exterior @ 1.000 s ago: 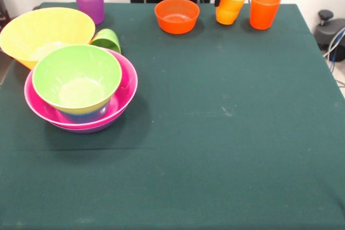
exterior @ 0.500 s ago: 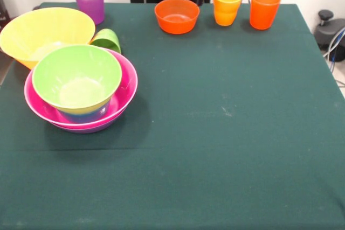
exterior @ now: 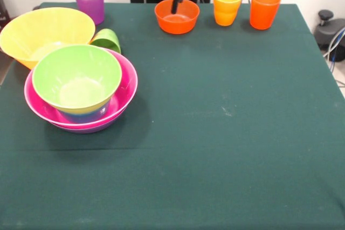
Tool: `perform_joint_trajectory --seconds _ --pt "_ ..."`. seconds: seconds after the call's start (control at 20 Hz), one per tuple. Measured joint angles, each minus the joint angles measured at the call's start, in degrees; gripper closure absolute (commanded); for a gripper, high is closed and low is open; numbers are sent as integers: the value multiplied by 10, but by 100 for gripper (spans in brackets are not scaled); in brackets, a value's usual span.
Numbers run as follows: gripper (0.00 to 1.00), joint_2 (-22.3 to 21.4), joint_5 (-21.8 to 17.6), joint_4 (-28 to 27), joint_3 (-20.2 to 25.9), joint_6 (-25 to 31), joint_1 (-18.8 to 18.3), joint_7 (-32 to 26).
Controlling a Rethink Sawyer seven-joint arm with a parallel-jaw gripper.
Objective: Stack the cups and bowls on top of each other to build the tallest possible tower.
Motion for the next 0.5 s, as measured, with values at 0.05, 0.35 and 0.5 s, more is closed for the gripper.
perform_joint_trajectory --seconds 0.05,0.35,0.5 --pt "0 0 0 -3 -3 0 2 0" --pt "0 0 0 -21 -15 0 23 0" --pt "0 0 0 -25 -19 0 40 0"
